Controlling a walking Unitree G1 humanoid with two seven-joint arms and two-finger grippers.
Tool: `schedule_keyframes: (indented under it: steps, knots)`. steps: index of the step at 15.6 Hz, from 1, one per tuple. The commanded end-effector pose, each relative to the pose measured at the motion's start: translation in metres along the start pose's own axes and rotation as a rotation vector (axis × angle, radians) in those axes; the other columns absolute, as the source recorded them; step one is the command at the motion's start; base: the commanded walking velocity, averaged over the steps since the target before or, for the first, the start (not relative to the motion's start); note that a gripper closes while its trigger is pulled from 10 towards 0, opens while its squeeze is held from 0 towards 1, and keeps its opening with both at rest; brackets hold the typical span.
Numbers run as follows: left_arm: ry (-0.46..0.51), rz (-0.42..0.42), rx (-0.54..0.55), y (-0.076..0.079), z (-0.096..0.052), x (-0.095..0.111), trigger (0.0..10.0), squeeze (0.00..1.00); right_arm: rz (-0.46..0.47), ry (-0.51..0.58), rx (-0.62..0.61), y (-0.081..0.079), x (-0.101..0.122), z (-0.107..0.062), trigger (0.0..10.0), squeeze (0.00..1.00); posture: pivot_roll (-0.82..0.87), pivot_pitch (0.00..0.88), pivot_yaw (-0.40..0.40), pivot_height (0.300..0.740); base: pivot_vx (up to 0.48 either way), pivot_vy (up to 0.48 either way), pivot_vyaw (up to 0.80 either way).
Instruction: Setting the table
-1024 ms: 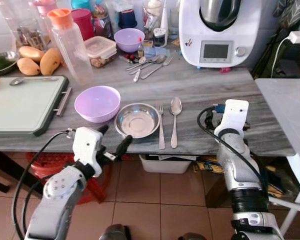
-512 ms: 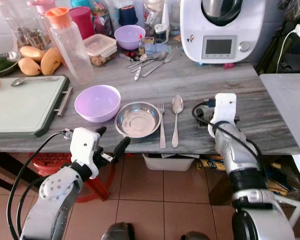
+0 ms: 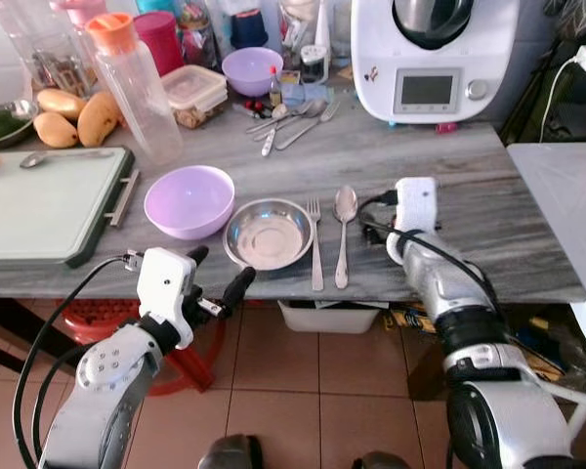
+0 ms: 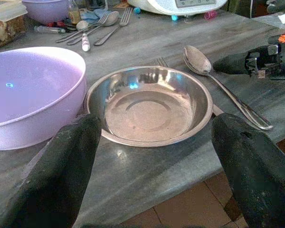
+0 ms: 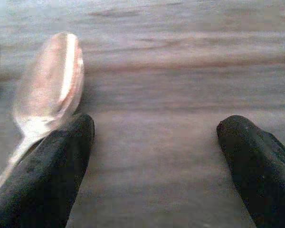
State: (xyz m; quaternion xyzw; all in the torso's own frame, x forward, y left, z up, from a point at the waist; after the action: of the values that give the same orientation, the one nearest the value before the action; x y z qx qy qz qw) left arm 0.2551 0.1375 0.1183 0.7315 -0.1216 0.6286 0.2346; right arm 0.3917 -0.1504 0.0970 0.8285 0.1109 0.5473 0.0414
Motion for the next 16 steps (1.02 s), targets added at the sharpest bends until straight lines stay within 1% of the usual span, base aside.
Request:
schedule_keyframes:
  steps: [1, 8, 10, 13, 15, 16]
  knots:
    - [0.0, 0.007, 0.003, 0.0, -0.001, 0.002, 10.0, 0.0, -0.031, 0.023, 0.043, -0.009, 0.009, 0.002, 10.0, 0.0, 0.04, 0.059, 0.088, 0.74, 0.0, 0.0, 0.0]
    - [0.001, 0.004, 0.001, 0.001, 0.0, 0.001, 10.0, 0.0, -0.048, 0.031, 0.058, -0.011, 0.012, 0.004, 10.0, 0.0, 0.04, 0.058, 0.086, 0.74, 0.0, 0.0, 0.0]
    - [0.003, 0.003, 0.001, 0.001, 0.001, 0.002, 10.0, 0.0, -0.056, 0.039, 0.045, -0.008, 0.012, 0.003, 10.0, 0.0, 0.04, 0.056, 0.084, 0.74, 0.0, 0.0, 0.0]
    - [0.013, 0.002, 0.004, 0.001, 0.001, 0.003, 10.0, 0.0, -0.051, 0.066, -0.025, 0.002, 0.013, -0.004, 10.0, 0.0, 0.04, 0.05, 0.078, 0.74, 0.0, 0.0, 0.0]
    - [0.02, 0.0, 0.004, 0.001, 0.003, 0.004, 10.0, 0.0, -0.031, 0.088, -0.092, 0.011, 0.016, -0.012, 10.0, 0.0, 0.04, 0.041, 0.076, 0.74, 0.0, 0.0, 0.0]
    - [0.027, -0.003, 0.002, 0.001, 0.004, 0.004, 10.0, 0.0, -0.02, 0.106, -0.12, 0.013, 0.017, -0.018, 10.0, 0.0, 0.03, 0.032, 0.076, 0.74, 0.0, 0.0, 0.0]
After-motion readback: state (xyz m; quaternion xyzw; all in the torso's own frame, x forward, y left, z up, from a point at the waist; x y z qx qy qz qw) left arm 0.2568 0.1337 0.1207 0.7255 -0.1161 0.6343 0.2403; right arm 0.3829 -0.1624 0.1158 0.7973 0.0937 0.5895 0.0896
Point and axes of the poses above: a point about 5 cm out from each wrist's last joint towards the gripper, its own z axis pointing out of the wrist towards the gripper, its own x axis along the axis of the wrist's last joint, y = z × x, the point moved 3 cm from there along z, pointing out of the wrist towards the gripper, and after that the axes turned 10 degrees about -z, right-handed, at the moved point
